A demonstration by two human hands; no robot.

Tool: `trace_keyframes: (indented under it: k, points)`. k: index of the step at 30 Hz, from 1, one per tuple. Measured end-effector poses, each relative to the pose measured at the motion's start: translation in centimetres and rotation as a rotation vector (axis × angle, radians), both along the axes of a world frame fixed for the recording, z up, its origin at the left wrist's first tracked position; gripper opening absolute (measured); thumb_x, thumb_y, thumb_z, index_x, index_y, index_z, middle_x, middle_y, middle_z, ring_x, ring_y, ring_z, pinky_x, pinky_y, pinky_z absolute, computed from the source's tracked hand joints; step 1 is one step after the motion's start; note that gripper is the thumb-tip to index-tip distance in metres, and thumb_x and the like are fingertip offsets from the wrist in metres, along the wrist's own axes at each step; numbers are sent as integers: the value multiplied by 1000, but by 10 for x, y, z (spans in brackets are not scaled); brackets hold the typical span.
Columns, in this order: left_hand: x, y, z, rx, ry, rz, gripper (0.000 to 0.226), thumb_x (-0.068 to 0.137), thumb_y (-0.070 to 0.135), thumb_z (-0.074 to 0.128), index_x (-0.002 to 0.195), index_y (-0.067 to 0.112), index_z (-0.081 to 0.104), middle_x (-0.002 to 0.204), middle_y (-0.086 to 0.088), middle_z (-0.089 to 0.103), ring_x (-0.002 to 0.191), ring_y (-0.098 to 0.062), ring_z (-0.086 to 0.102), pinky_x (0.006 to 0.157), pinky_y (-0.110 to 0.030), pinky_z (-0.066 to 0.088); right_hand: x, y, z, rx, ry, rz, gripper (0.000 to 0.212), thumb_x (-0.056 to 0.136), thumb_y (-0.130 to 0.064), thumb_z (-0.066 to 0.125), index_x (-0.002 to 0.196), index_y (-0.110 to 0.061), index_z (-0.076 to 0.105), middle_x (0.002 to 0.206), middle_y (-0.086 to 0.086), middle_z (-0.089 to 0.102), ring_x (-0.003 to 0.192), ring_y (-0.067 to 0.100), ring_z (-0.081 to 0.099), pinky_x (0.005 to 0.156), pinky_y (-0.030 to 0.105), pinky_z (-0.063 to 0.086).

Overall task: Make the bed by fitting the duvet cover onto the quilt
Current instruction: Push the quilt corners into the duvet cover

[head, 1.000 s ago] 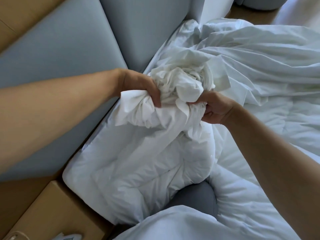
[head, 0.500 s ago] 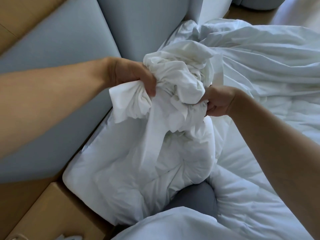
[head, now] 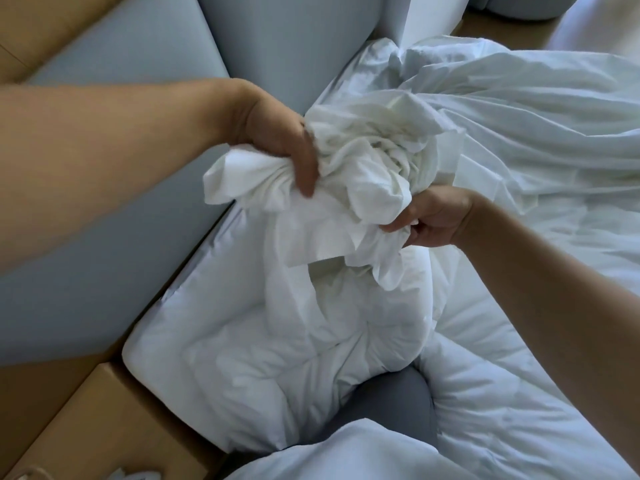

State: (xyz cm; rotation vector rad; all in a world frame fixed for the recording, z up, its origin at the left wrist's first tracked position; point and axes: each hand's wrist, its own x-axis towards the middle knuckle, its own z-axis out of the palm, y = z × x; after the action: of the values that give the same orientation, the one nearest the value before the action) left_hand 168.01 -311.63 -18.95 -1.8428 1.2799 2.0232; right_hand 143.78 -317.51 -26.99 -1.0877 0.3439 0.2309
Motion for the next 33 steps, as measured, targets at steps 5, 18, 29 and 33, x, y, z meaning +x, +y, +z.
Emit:
trace_keyframes:
  k: [5,18,29,33]
  points:
    - [-15,-3,1,-73,109,261,41,73,7,67,114,4,72,123,-27,67,109,-42,66,95,-53,55,0,3,-12,185,16,-14,32,63,-8,80,88,-4,60,55,1,49,38,10,27,56,30,15]
    - [-4,22,-23,211,333,290,42,58,2,75,100,0,78,107,-24,73,94,-36,74,74,-43,61,-3,-45,-13,-12,203,-226,43,69,-6,53,112,-5,50,94,14,36,80,29,2,74,35,4]
    - [22,6,-34,-34,216,235,36,74,-6,68,94,20,82,107,-13,76,96,-30,75,71,-37,61,13,-34,-7,55,56,209,39,66,-13,84,97,6,69,78,15,60,53,26,44,55,28,28]
    - [12,-6,-41,-180,228,282,34,71,-1,70,92,24,80,105,-11,76,94,-29,74,70,-36,61,10,-28,-20,263,-66,115,13,70,-27,84,70,-21,72,49,-12,45,42,7,25,43,17,22]
